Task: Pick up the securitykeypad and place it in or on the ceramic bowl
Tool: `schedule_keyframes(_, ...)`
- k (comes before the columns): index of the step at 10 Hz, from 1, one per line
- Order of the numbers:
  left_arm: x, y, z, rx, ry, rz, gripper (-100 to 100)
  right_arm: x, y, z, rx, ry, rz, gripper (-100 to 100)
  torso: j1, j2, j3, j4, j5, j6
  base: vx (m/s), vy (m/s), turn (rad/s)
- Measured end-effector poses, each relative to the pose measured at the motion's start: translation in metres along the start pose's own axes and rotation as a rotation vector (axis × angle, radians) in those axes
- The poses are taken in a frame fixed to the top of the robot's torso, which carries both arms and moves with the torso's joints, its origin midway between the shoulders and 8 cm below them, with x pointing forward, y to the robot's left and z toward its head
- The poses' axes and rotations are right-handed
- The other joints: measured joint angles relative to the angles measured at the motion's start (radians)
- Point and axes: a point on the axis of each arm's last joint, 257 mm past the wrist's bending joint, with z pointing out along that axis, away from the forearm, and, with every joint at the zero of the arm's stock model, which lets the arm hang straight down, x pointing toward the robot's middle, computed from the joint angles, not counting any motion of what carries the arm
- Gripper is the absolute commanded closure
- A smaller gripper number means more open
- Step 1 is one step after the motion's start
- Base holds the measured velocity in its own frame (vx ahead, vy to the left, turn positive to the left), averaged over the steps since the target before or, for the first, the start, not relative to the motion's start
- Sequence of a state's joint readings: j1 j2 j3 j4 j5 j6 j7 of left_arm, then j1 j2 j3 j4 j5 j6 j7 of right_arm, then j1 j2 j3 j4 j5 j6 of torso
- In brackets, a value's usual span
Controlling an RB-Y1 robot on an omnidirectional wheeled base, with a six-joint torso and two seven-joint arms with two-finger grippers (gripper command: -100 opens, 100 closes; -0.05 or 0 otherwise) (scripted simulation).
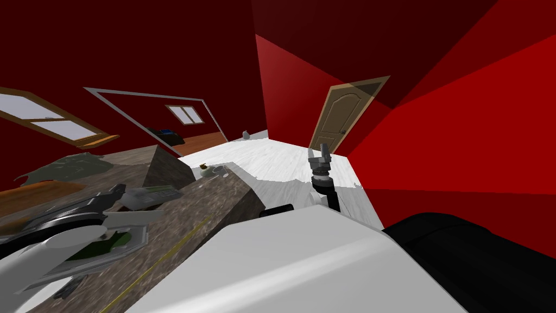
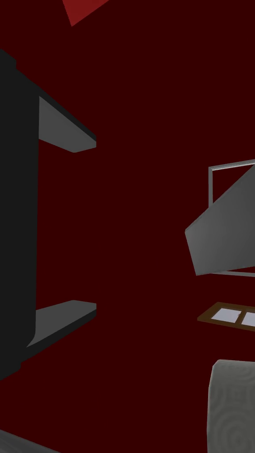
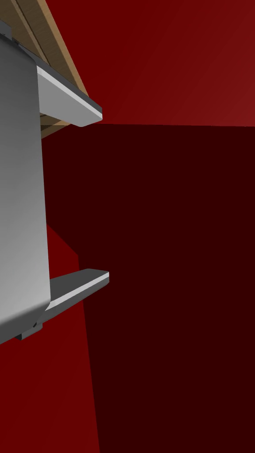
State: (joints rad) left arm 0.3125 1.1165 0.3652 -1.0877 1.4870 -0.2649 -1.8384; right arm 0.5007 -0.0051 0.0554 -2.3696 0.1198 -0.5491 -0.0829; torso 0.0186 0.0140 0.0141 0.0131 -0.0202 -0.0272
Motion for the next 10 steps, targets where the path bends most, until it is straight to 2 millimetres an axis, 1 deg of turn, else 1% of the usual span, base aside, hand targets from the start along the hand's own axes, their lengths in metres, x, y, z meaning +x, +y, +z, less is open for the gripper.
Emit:
schedule_keyframes(3,0.0,0.0,0.0,0.0,0.0,0.0,-100,0.0,0.0,0.0,0.0,0.0,0.0,0,-0.001,-0.001,0.0,0.0,0.0,0.0,0.002,-0.002,0.006)
schedule_keyframes(5,0.004,0.0,0.002,-0.005,0.004,-0.01,-100,0.0,0.0,0.0,0.0,0.0,0.0,0,0.0,0.0,0.0,0.0,0.0,-0.001,-0.014,-0.008,0.092)
schedule_keyframes(6,0.004,-0.005,0.007,0.0,0.001,-0.023,-100,0.0,0.0,0.0,0.0,0.0,0.0,0,-0.001,0.0,0.0,0.0,0.0,0.0,-0.004,-0.01,-0.001)
schedule_keyframes(7,0.0,-0.012,0.01,0.009,-0.01,-0.045,-100,0.0,0.0,0.0,0.0,0.0,0.0,0,-0.001,0.0,0.0,0.0,0.0,0.0,0.001,-0.003,-0.017)
schedule_keyframes(9,-0.002,-0.018,0.011,0.026,-0.015,-0.035,-100,0.0,0.0,0.0,0.0,0.0,0.0,0,0.0,0.0,0.0,0.0,0.0,0.0,0.0,0.0,0.0)
schedule_keyframes(10,-0.003,-0.02,0.011,0.033,-0.017,-0.018,-100,0.0,0.0,0.0,0.0,0.0,0.0,0,0.0,0.0,0.0,0.0,0.0,0.0,-0.01,-0.007,0.126)
